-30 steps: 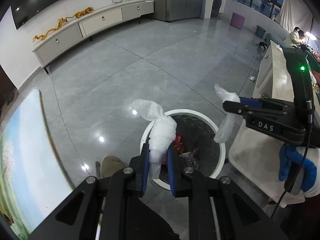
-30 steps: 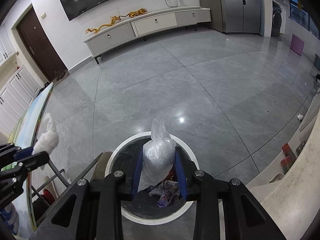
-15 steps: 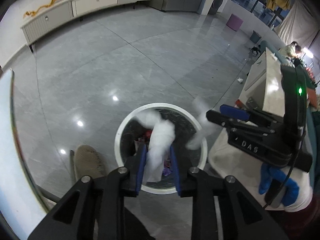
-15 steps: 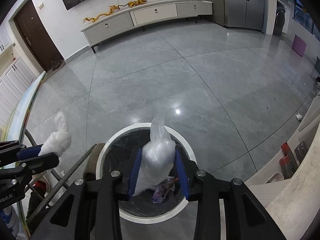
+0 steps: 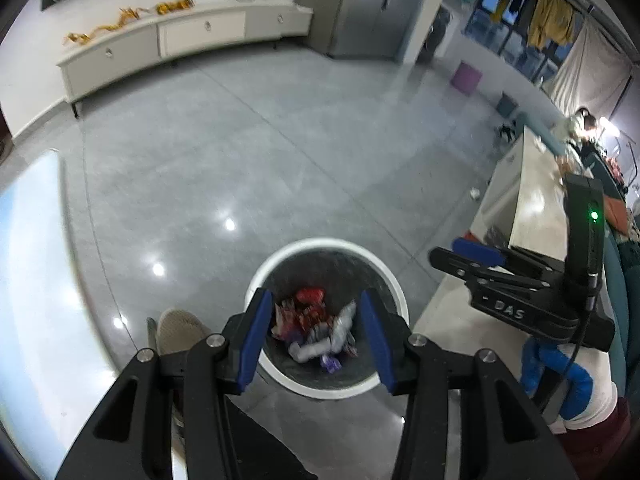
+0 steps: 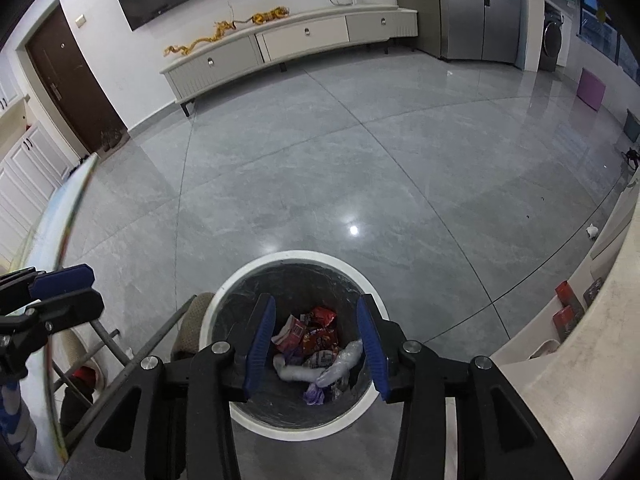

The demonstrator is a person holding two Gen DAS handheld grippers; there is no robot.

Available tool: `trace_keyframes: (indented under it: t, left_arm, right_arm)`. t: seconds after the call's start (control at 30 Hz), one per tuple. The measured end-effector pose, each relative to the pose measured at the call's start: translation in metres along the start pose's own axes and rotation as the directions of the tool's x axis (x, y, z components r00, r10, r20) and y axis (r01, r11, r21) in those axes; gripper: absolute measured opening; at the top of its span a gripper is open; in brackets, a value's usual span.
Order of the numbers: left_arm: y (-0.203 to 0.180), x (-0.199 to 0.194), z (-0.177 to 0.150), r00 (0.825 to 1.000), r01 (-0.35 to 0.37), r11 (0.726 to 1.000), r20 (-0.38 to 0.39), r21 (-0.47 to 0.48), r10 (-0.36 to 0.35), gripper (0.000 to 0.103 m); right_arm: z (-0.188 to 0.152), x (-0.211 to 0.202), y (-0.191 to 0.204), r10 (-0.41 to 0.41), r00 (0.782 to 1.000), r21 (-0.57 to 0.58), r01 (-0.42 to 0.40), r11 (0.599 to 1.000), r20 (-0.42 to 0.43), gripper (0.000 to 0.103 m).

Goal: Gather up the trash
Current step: 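Move both open grippers back over the table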

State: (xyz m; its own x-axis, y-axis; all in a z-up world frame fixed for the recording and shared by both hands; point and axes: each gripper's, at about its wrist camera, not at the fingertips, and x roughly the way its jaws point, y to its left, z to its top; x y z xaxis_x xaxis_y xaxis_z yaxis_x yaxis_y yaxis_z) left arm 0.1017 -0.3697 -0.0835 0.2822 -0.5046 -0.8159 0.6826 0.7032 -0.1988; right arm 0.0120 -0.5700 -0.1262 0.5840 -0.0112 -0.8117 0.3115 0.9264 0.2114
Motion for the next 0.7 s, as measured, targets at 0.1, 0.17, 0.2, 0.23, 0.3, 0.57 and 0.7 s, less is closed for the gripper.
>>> trace_keyframes:
  t: [0.1,0.17,0.2,0.23,0.3,0.57,0.7]
  left_arm:
    - [0.007,-0.026,-0.001,0.998,-0.034,0.999,0.05,0.01,0.034,0.045]
    - [0.014,-0.046,-0.004,0.996,-0.054,0.998,0.066,0.015,0.053,0.045]
    - [0.019,-0.057,-0.007,0.995,-0.064,0.998,0.078,0.022,0.062,0.045]
    - [0.024,-0.07,-0.009,0.993,-0.077,0.997,0.096,0.027,0.074,0.045]
    - [0.034,-0.094,-0.015,0.986,-0.107,0.994,0.13,0.021,0.103,0.045]
    - [0.106,-0.192,-0.061,0.934,-0.255,0.963,0.234,-0.088,0.269,0.045]
    - [0.152,-0.235,-0.092,0.9,-0.323,0.932,0.251,-0.164,0.356,0.045]
  right_arm:
    - [0.005,-0.022,0.006,0.004,0.999,0.0,-0.004,1.0,0.05,0.04]
    - [0.011,-0.041,0.011,0.007,0.996,0.001,-0.007,1.0,0.092,0.04]
    - [0.013,-0.048,0.014,0.009,0.994,0.001,-0.009,1.0,0.11,0.04]
    - [0.016,-0.057,0.017,0.012,0.992,0.001,-0.012,1.0,0.129,0.041]
    - [0.021,-0.076,0.028,0.024,0.985,-0.007,-0.023,1.0,0.173,0.043]
    - [0.032,-0.135,0.103,0.107,0.952,-0.119,-0.075,0.99,0.286,0.048]
    - [0.037,-0.151,0.146,0.162,0.937,-0.193,-0.105,0.976,0.31,0.052]
